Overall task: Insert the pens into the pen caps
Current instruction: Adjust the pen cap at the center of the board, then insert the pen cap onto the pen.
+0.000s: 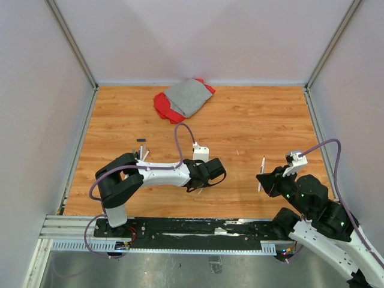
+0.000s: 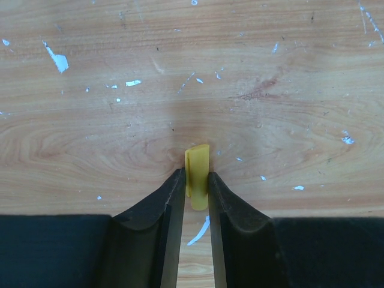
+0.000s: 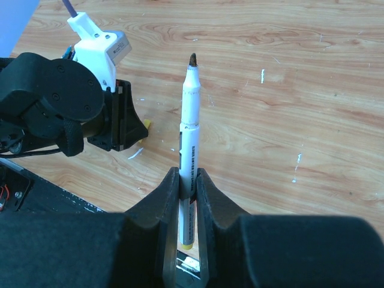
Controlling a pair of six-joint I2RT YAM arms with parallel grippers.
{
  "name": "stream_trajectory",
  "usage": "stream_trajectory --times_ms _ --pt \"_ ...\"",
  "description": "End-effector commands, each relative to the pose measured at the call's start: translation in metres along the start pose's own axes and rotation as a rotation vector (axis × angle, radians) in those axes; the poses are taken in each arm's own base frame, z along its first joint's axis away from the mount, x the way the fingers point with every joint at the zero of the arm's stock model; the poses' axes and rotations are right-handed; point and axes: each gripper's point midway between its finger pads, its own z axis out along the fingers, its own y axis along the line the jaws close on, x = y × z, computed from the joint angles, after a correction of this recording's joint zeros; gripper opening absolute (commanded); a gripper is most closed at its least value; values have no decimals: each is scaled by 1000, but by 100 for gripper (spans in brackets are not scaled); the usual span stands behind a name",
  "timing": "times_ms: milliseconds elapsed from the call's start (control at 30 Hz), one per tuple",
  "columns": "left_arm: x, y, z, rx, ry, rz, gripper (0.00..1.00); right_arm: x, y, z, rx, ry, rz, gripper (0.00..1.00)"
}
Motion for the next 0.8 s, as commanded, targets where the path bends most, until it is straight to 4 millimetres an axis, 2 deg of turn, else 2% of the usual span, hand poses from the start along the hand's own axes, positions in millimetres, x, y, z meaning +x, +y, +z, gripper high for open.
stream_trajectory --times_ms 0,100,200,333,433,567,767 --pt "61 81 20 -263 222 274 28 1 5 6 -13 -1 17 8" --pt "66 83 20 -258 241 295 29 3 6 8 -18 10 14 8" --pt "67 80 20 -232 243 290 39 2 7 8 -18 12 12 8" --pt "65 75 18 -208 239 287 41 2 6 9 -14 11 10 8" --pt "65 73 19 -199 241 292 35 3 7 9 -17 15 10 8" --pt "65 74 20 -199 232 289 33 3 7 9 -17 12 12 8" --pt "59 74 18 -185 212 285 20 5 7 11 -16 22 8 9"
